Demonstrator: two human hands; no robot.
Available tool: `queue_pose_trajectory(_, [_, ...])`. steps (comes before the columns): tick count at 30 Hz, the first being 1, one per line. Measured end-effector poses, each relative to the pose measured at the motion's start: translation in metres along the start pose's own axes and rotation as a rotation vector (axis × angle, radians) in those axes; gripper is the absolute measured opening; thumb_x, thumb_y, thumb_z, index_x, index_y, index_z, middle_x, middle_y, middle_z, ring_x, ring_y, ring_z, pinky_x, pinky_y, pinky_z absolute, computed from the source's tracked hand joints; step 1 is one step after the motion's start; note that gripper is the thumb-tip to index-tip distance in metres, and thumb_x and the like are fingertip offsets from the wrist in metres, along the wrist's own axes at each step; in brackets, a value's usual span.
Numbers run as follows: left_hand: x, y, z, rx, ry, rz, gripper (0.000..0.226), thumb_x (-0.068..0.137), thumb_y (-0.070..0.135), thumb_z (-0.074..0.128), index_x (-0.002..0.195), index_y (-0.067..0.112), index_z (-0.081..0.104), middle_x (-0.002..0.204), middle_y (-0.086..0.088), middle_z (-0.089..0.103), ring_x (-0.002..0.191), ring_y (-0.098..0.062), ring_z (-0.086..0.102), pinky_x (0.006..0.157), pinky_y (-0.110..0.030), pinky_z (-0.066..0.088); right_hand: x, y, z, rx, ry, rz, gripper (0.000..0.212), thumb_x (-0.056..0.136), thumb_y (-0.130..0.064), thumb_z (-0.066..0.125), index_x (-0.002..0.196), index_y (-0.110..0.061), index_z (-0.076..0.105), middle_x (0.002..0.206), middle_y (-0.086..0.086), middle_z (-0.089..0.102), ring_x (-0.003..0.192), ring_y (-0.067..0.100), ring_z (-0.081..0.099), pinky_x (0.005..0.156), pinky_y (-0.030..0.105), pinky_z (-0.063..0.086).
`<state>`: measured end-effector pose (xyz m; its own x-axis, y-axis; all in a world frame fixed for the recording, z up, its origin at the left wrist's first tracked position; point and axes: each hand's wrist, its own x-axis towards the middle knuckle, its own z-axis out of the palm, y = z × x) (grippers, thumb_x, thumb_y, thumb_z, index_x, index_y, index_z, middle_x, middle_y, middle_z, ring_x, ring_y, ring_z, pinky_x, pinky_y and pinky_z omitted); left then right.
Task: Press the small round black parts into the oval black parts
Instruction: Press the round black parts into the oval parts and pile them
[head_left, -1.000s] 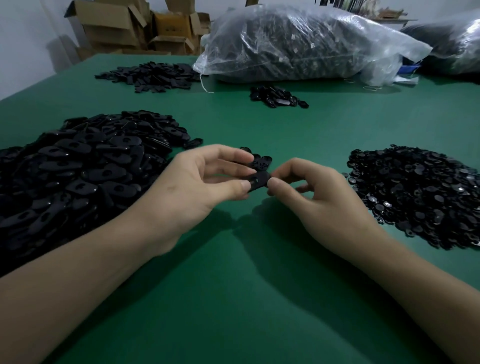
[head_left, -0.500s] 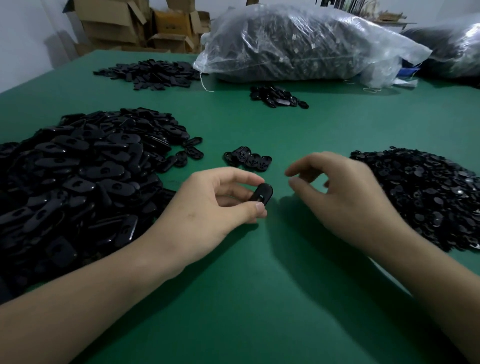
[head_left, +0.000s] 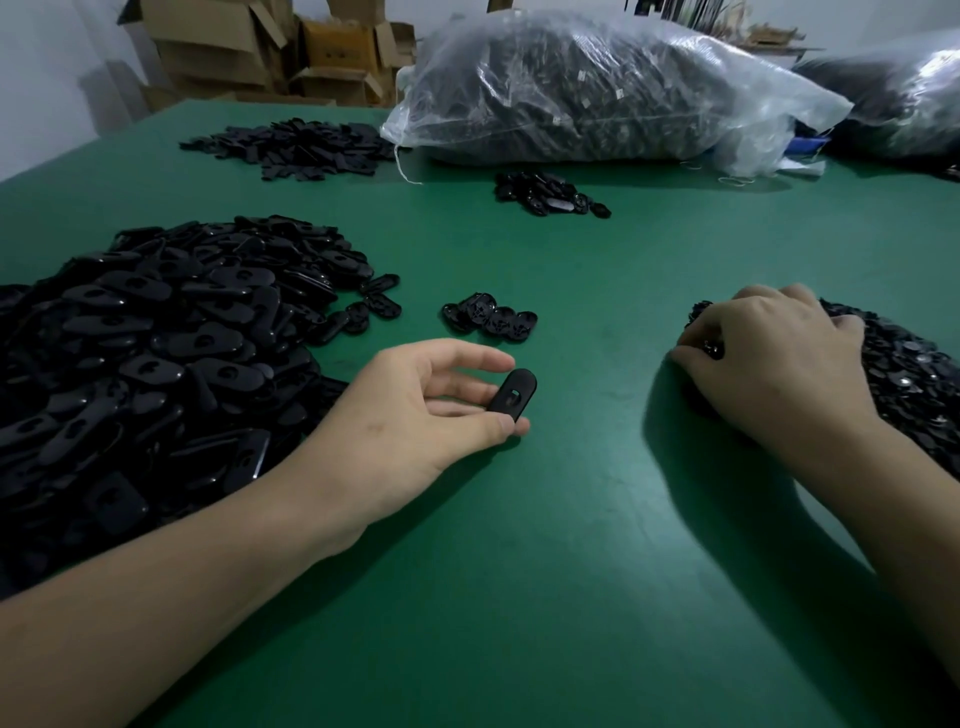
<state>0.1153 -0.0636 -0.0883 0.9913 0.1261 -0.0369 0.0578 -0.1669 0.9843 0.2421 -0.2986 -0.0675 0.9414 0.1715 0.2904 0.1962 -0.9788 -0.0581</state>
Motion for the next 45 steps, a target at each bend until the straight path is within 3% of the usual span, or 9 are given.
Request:
queue_pose_trajectory(7, [0.001,-0.003,-0.001,-0.048,-0.01,0.011,0.041,0.084,0.003,0.08,0.118,0.023,0.069,0.1,0.001,0.081,0.094,-0.014,0.078,0.09,-0.017,0.057,0.001,-0.001,0.001,0.122,0.067,-0.098,0.005,0.09,-0.032,0.074,0.087,-0.028,0.074,0.091,-0.001,0.065,0.104,0.03,0.054,0.091,0.05,0.043])
queue_pose_trajectory(10, [0.002,-0.004,-0.001,-0.092,-0.002,0.025,0.041,0.085,0.001,0.079,0.12,0.02,0.069,0.1,0.0,0.081,0.095,-0.016,0.078,0.089,-0.018,0.057,-0.008,-0.014,-0.001,0.521,0.094,-0.202,0.007,0.089,-0.028,0.076,0.083,-0.025,0.074,0.08,-0.013,0.07,0.079,0.008,0.064,0.075,0.034,0.052])
queue_pose_trajectory(14, [0.003,-0.007,-0.001,-0.135,0.018,0.05,0.041,0.085,0.0,0.079,0.12,0.02,0.069,0.101,-0.002,0.08,0.095,-0.02,0.078,0.091,-0.024,0.058,-0.034,-0.045,-0.005,1.24,-0.267,-0.166,0.008,0.086,-0.021,0.078,0.083,-0.018,0.072,0.084,0.001,0.078,0.073,0.009,0.069,0.066,0.021,0.052])
queue_pose_trajectory(19, [0.003,-0.008,0.0,-0.168,0.03,0.071,0.041,0.086,-0.002,0.077,0.122,0.017,0.069,0.101,-0.005,0.081,0.096,-0.021,0.078,0.087,-0.026,0.061,-0.046,-0.056,-0.001,1.541,-0.515,-0.129,0.015,0.076,-0.022,0.077,0.085,-0.014,0.069,0.089,0.011,0.079,0.071,0.011,0.066,0.064,0.018,0.05])
queue_pose_trajectory(23, [0.003,-0.008,0.002,-0.212,0.042,0.089,0.038,0.087,-0.006,0.074,0.12,0.011,0.069,0.099,-0.007,0.081,0.093,-0.02,0.079,0.078,-0.022,0.061,-0.044,-0.053,0.003,1.612,-0.581,-0.079,0.026,0.07,-0.024,0.079,0.092,-0.013,0.069,0.09,0.013,0.078,0.07,0.012,0.065,0.064,0.018,0.051])
queue_pose_trajectory(31, [0.003,-0.009,0.001,-0.179,0.049,0.154,0.04,0.08,0.002,0.081,0.115,0.021,0.076,0.099,-0.005,0.08,0.094,-0.023,0.078,0.081,-0.025,0.061,-0.042,-0.051,0.004,1.637,-0.626,-0.064,0.034,0.063,-0.027,0.083,0.095,-0.016,0.077,0.095,0.014,0.078,0.075,0.011,0.069,0.066,0.017,0.052])
queue_pose_trajectory(36, [0.004,-0.009,0.0,-0.126,0.055,0.198,0.036,0.087,0.003,0.078,0.112,0.028,0.079,0.095,-0.001,0.079,0.088,-0.013,0.075,0.073,-0.017,0.055,-0.042,-0.053,0.003,1.651,-0.614,-0.067,0.032,0.065,-0.025,0.081,0.094,-0.015,0.073,0.092,0.013,0.078,0.072,0.011,0.068,0.064,0.016,0.051])
queue_pose_trajectory(40, [0.003,-0.008,0.001,-0.059,0.084,0.226,0.031,0.093,0.005,0.071,0.107,0.031,0.081,0.085,0.017,0.074,0.076,0.002,0.063,0.071,-0.009,0.047,-0.042,-0.053,0.002,1.624,-0.58,-0.079,0.03,0.066,-0.025,0.081,0.092,-0.015,0.072,0.091,0.013,0.078,0.071,0.01,0.067,0.063,0.015,0.05])
queue_pose_trajectory(45, [0.001,-0.006,0.002,-0.007,0.082,0.237,0.029,0.095,0.006,0.068,0.102,0.032,0.079,0.098,0.005,0.078,0.093,-0.016,0.069,0.087,-0.023,0.053,-0.042,-0.053,0.001,1.584,-0.517,-0.091,0.024,0.072,-0.02,0.077,0.094,-0.012,0.071,0.089,0.011,0.078,0.072,0.009,0.066,0.065,0.015,0.049])
